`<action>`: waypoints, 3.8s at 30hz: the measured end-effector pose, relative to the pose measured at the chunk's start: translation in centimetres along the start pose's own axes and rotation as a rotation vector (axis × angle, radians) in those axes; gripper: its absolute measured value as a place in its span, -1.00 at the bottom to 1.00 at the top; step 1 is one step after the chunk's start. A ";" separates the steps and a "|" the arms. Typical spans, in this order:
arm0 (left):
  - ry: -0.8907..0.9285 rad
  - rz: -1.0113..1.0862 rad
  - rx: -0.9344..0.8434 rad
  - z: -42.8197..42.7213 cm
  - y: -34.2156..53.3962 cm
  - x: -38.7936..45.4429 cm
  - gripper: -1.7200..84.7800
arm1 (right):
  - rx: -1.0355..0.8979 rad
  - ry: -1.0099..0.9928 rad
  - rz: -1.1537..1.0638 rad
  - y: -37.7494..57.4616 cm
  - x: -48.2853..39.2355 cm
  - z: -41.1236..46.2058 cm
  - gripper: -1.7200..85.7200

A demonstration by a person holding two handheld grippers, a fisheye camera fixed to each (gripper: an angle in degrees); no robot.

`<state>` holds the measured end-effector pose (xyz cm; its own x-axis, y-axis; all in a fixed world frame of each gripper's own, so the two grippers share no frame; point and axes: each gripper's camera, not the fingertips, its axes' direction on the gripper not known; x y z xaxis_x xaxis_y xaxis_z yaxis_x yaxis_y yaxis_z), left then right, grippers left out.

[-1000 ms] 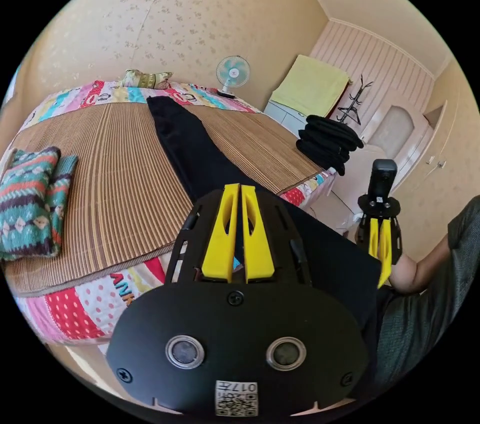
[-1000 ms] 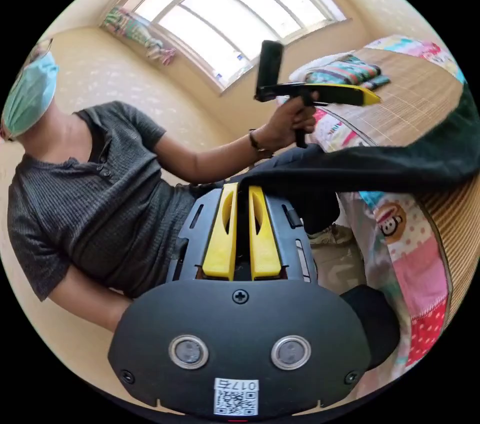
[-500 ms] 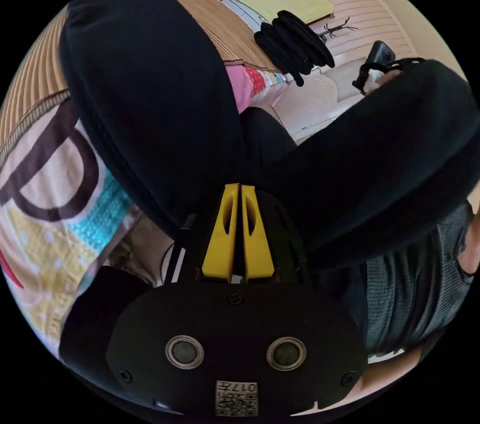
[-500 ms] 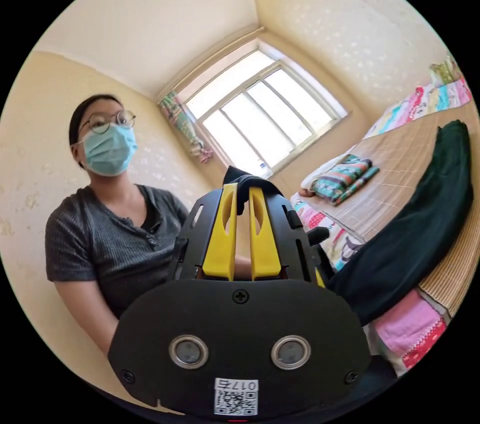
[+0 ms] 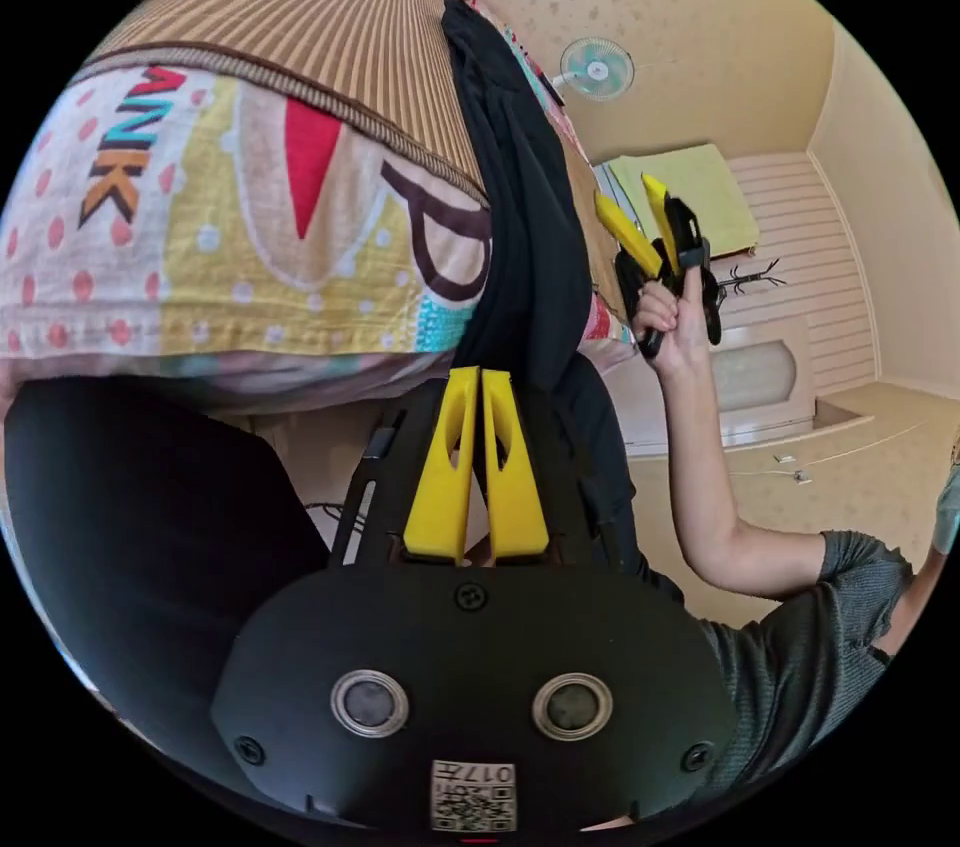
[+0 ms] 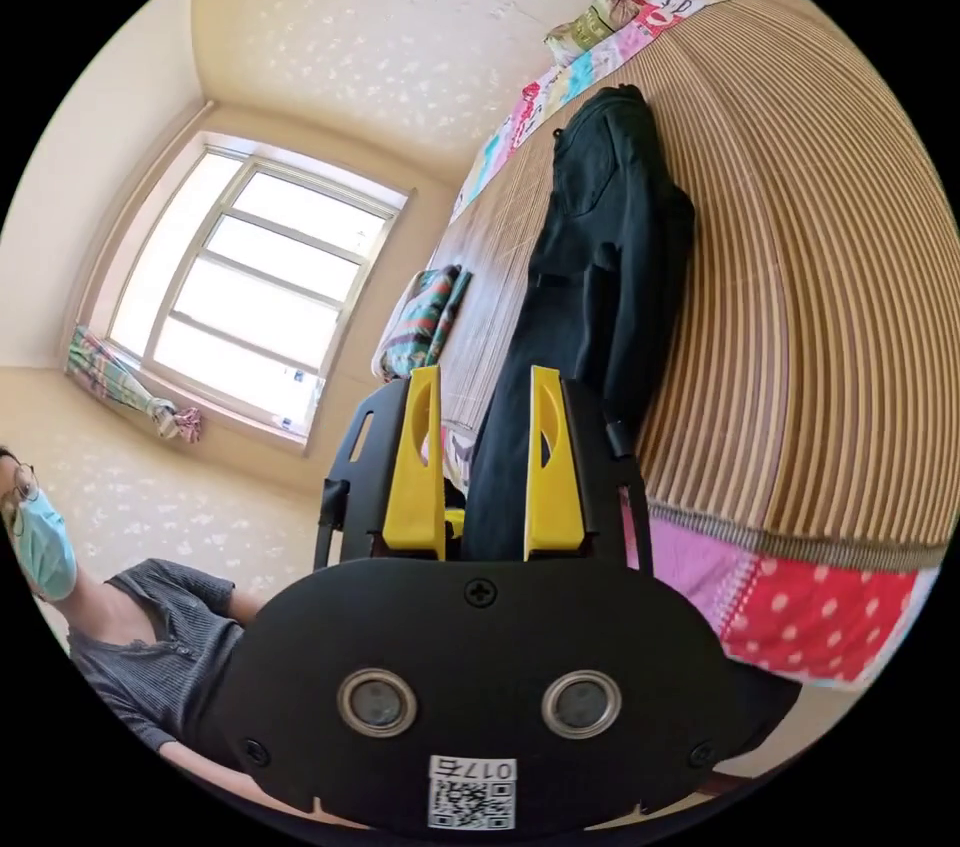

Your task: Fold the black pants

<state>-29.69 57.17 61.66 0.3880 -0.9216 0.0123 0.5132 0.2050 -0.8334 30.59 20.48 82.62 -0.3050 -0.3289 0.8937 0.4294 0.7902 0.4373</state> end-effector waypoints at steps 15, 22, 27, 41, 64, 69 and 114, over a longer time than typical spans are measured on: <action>0.008 0.140 0.143 -0.6 2.5 4.2 -0.98 | -0.339 0.084 0.296 7.7 7.9 8.0 -0.47; 0.052 0.217 0.172 -2.4 3.0 7.8 -0.98 | -0.570 -0.255 0.007 8.1 3.5 8.8 -0.79; -0.030 0.381 0.113 -3.6 1.1 12.0 -0.98 | -0.479 -0.386 -0.147 9.2 -1.5 4.4 -0.89; -0.189 0.566 -0.201 5.8 -4.7 17.0 -0.98 | -0.309 -0.956 -0.738 11.8 -15.3 -8.5 -0.94; 0.332 0.103 0.240 -2.3 -6.8 3.3 -0.74 | 0.122 -0.392 0.263 -12.7 -0.1 -4.1 -0.93; 0.192 0.021 0.060 0.3 -9.0 2.6 -0.69 | 0.178 -0.404 0.130 -6.2 -4.3 -6.6 -0.94; 0.762 -0.019 -0.358 8.3 -10.4 8.7 -0.92 | 0.325 -0.515 -0.193 0.4 -39.9 -19.2 -0.88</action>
<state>-25.35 49.77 75.04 -0.3071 -0.9206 -0.2410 0.1909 0.1885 -0.9633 59.21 23.98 49.06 -0.7556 -0.2540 0.6038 0.0709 0.8846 0.4609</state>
